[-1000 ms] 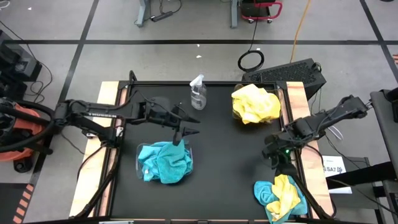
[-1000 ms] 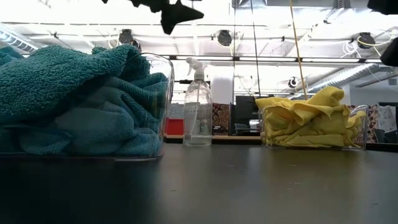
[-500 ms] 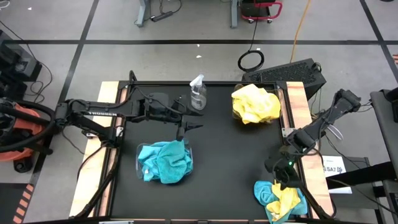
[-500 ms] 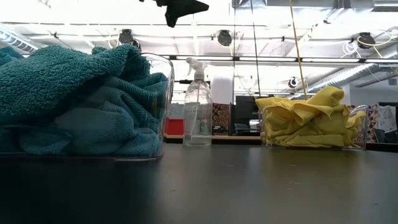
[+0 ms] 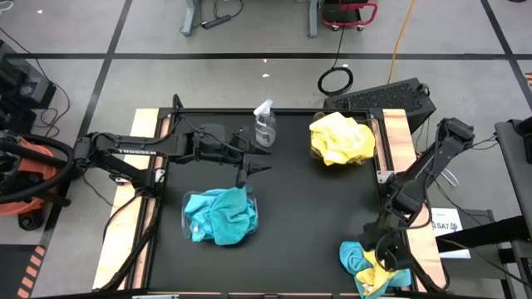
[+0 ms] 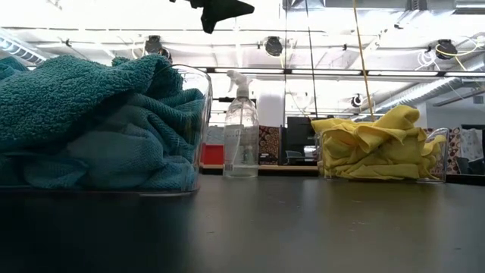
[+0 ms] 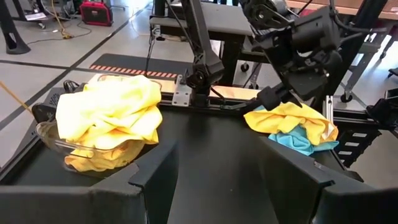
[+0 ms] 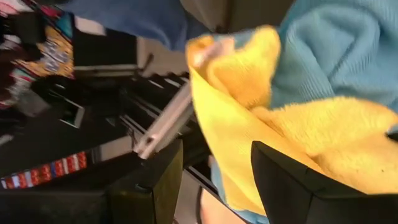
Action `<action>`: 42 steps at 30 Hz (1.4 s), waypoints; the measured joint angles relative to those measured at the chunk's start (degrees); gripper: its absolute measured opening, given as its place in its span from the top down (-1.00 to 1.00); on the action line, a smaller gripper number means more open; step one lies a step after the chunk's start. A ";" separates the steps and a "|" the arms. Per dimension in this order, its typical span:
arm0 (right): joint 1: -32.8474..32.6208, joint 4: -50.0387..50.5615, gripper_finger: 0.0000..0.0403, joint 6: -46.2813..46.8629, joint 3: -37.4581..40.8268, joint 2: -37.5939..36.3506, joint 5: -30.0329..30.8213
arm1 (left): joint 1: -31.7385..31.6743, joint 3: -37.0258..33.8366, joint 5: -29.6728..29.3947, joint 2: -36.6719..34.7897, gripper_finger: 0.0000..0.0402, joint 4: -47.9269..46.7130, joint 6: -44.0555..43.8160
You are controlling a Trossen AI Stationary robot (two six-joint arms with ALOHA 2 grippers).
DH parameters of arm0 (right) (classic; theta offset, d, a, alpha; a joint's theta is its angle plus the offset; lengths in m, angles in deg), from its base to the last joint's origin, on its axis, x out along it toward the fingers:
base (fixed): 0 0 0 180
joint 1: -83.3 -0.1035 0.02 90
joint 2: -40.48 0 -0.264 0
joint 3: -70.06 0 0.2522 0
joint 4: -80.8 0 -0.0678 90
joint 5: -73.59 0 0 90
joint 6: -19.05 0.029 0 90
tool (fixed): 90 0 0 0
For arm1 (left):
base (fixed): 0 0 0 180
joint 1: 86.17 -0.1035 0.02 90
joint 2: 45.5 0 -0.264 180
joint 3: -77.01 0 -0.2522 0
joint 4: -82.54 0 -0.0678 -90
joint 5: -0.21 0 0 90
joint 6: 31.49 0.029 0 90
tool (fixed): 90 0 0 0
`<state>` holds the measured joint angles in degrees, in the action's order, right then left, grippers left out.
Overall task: Sort microfiber towel by color & place in baskets
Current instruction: Put the yellow towel into the top transparent bin
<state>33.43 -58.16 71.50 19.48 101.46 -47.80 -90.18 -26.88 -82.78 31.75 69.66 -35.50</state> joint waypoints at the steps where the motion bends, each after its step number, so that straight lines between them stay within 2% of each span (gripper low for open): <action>1: -0.51 0.44 0.09 -0.01 0.00 0.75 0.02 | 0.02 0.00 0.00 0.00 -0.09 -0.02 -0.01; 11: -5.69 2.98 0.09 0.37 0.02 7.66 0.11 | 0.00 0.00 0.00 -0.01 -0.09 -0.02 -0.02; 17: -9.77 5.05 0.11 2.19 0.02 11.83 4.29 | 0.00 0.00 0.00 -0.02 -0.09 -0.04 -0.02; 23: -11.05 5.26 0.37 0.95 0.00 16.41 6.08 | 0.00 0.00 0.00 -0.02 -0.09 -0.04 -0.02; 30: -11.05 5.00 0.92 0.39 0.02 17.15 6.07 | 0.00 0.00 0.00 -0.02 -0.09 -0.04 -0.02; 42: -11.05 4.34 0.99 4.38 -0.01 14.47 8.69 | 0.00 0.00 0.00 -0.02 -0.09 -0.06 -0.02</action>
<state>22.38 -53.82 75.88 19.48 115.93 -39.11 -90.18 -26.88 -82.78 31.73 69.61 -35.53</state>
